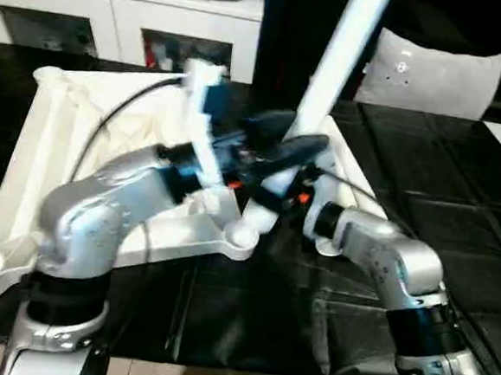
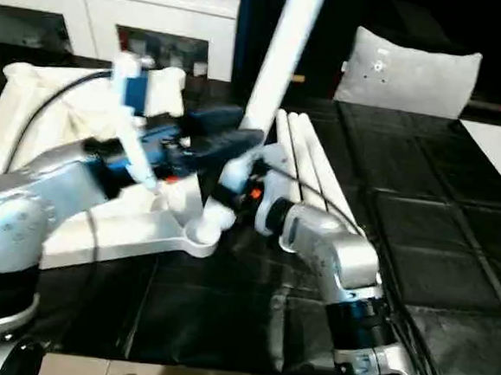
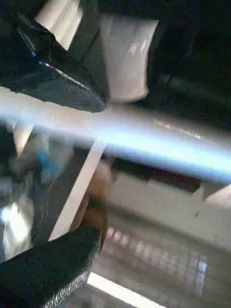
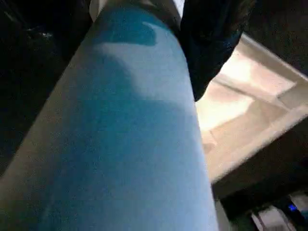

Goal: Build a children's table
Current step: Pick table leg

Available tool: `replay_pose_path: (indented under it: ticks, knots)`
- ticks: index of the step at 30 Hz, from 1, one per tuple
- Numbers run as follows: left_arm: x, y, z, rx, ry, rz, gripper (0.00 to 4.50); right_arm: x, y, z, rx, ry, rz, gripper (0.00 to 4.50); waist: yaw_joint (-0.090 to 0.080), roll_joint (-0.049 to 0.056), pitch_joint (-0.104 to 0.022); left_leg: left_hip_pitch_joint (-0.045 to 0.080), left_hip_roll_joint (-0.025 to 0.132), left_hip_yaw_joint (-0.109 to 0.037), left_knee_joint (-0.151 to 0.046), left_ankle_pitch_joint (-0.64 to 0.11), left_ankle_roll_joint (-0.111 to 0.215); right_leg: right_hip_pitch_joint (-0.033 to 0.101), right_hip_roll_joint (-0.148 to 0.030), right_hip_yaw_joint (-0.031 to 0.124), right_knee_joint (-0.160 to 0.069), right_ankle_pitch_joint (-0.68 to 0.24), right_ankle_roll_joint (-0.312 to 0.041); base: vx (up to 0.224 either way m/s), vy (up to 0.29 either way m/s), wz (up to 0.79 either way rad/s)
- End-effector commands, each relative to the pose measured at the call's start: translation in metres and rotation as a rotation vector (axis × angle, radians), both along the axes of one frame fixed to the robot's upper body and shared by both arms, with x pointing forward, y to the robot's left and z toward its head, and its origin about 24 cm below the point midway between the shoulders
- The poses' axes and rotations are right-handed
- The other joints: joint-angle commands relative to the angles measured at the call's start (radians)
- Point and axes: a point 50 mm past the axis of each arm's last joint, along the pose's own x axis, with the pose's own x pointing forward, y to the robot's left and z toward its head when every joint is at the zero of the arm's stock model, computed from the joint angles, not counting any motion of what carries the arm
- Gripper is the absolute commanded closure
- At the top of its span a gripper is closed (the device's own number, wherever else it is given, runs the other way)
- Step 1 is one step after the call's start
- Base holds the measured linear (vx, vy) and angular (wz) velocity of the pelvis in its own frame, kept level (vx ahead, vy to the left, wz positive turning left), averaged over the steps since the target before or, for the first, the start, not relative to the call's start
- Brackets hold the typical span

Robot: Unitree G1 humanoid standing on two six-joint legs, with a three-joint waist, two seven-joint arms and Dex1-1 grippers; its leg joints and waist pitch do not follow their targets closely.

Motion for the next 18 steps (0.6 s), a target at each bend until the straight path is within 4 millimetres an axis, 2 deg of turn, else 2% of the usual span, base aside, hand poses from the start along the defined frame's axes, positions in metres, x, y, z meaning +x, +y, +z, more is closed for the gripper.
replay_pose_path:
  ticks: [1,3,4,5,6,8,11,12,14,18]
  knots:
    - [0.018,0.015,0.000,0.030,0.003,0.179,0.00,-0.002,-0.004,0.010,0.037,-0.059,0.013,2.57,0.000,0.025,-0.069,0.037,0.033,-0.010,-0.071,-0.218,-0.077,0.030,-0.044,0.018,-0.076,-0.040,-0.163,0.000,0.000,0.00]
    - [0.035,0.025,-0.006,0.100,0.047,0.321,0.00,-0.005,0.000,0.013,0.041,-0.080,0.045,2.57,-0.002,0.023,-0.069,0.036,0.032,-0.012,-0.072,-0.221,-0.080,0.031,-0.043,0.018,-0.077,-0.044,-0.145,0.000,0.000,0.00]
    - [0.038,0.026,-0.008,0.124,0.054,0.338,0.00,-0.006,0.002,0.013,0.048,-0.084,0.051,2.57,-0.001,0.028,-0.069,0.037,0.032,-0.013,-0.072,-0.224,-0.081,0.030,-0.045,0.017,-0.077,-0.052,-0.142,0.000,0.000,0.00]
    - [0.038,0.026,-0.008,0.124,0.054,0.338,0.00,-0.006,0.002,0.013,0.048,-0.084,0.051,2.57,-0.002,0.028,-0.070,0.037,0.032,-0.013,-0.072,-0.221,-0.085,0.029,-0.046,0.017,-0.076,-0.053,-0.143,0.000,0.000,0.00]
    - [0.040,0.022,-0.012,0.167,0.065,0.338,0.00,-0.007,0.004,0.013,0.047,-0.087,0.058,2.57,-0.001,0.035,-0.072,0.037,0.034,-0.015,-0.072,-0.207,-0.089,0.029,-0.047,0.016,-0.073,-0.030,-0.156,0.000,0.000,0.00]
    - [0.042,0.008,-0.018,0.221,0.073,0.296,0.00,-0.008,0.006,0.010,0.036,-0.090,0.061,2.57,0.000,0.038,-0.074,0.039,0.033,-0.013,-0.068,-0.195,-0.088,0.028,-0.045,0.015,-0.070,0.013,-0.173,0.000,0.000,0.00]
    - [0.043,-0.004,-0.019,0.235,0.075,0.261,0.00,-0.008,0.007,0.008,0.031,-0.090,0.055,2.57,0.005,0.035,-0.076,0.035,0.033,-0.012,-0.066,-0.158,-0.077,0.034,-0.048,0.014,-0.064,0.083,-0.204,0.000,0.000,0.00]
    - [0.044,-0.009,-0.019,0.243,0.068,0.246,0.00,-0.009,0.008,0.006,0.018,-0.094,0.054,2.57,0.005,0.039,-0.075,0.032,0.032,-0.012,-0.065,-0.149,-0.074,0.036,-0.048,0.014,-0.063,0.100,-0.210,0.000,0.000,0.00]
    - [0.042,-0.017,-0.018,0.249,0.045,0.197,0.00,-0.010,0.008,0.003,0.000,-0.094,0.053,2.57,0.003,0.033,-0.073,0.031,0.030,-0.011,-0.066,-0.158,-0.069,0.039,-0.048,0.015,-0.067,0.086,-0.210,0.000,0.000,0.00]
    - [0.035,-0.024,-0.014,0.247,0.007,0.128,0.00,-0.010,0.008,0.002,-0.012,-0.096,0.046,2.57,-0.002,0.034,-0.071,0.032,0.032,-0.011,-0.066,-0.178,-0.065,0.038,-0.049,0.016,-0.069,0.037,-0.219,0.000,0.000,0.00]
